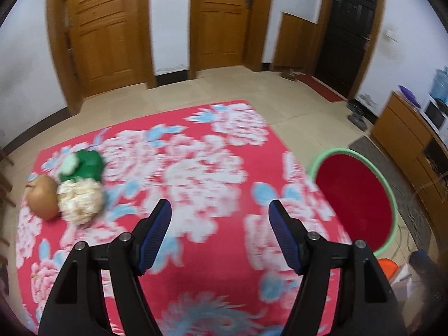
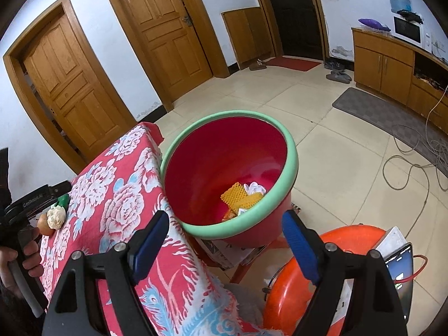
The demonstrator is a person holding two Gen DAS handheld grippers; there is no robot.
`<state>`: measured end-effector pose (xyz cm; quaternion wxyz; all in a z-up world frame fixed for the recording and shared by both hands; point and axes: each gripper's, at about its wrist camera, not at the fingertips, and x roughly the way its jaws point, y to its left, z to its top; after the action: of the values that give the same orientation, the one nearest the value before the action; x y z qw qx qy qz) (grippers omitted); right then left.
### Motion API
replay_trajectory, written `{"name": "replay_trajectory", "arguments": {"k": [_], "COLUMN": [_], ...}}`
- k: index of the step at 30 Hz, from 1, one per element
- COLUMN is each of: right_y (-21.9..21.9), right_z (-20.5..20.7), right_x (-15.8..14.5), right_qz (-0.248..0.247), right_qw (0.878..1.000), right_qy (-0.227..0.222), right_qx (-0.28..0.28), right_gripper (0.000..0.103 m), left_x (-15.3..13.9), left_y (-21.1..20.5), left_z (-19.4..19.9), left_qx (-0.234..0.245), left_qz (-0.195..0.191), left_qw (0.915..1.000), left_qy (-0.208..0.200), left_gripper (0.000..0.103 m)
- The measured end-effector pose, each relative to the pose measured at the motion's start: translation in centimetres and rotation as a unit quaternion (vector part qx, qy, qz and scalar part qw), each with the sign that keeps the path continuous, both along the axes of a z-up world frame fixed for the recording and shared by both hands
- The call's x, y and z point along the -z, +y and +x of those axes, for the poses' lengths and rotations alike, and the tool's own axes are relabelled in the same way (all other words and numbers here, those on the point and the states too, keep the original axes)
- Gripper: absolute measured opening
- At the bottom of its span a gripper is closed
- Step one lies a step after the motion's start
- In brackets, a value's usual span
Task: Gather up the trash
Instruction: 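Move both tools back over the table toward the crumpled paper ball, then grasp the crumpled paper ball with the left tool and lift it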
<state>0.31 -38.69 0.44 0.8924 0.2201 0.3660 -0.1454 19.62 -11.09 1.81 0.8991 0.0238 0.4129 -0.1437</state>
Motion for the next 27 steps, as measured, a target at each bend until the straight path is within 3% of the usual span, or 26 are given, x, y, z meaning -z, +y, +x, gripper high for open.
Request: {"name": "replay_trajectory", "arguments": {"k": [11,17,21,27], "right_y": [1.2,1.5,1.7,2.1], "right_z": [0.3,0.6,0.9,1.4], "right_x": [0.0,0.3,0.7,1.4], "right_qz": [-0.016,-0.019,-0.022,-0.03], "right_qw": [1.0,0.999,0.999,0.998], "right_qy": [0.017,0.024,0.032,0.048], "right_qx": [-0.011,-0.01,-0.01,-0.021], "right_gripper": [0.087,0.087,0.087,0.087], "left_x": [1.4,2.8,3.9,5.7], "left_y": [8.5,11.8,13.3,14.7], "left_z": [2.4,4.2,5.2,6.2], "left_qx": [-0.095,-0.139,-0.151,-0.177], "left_qz": [0.052,0.047,0.019,0.007], "left_qw": [0.9936,0.989,0.9883,0.9841], "left_qy": [-0.033,-0.018,-0.004,0.015], "left_gripper": [0.071,0.072,0.072,0.071]}}
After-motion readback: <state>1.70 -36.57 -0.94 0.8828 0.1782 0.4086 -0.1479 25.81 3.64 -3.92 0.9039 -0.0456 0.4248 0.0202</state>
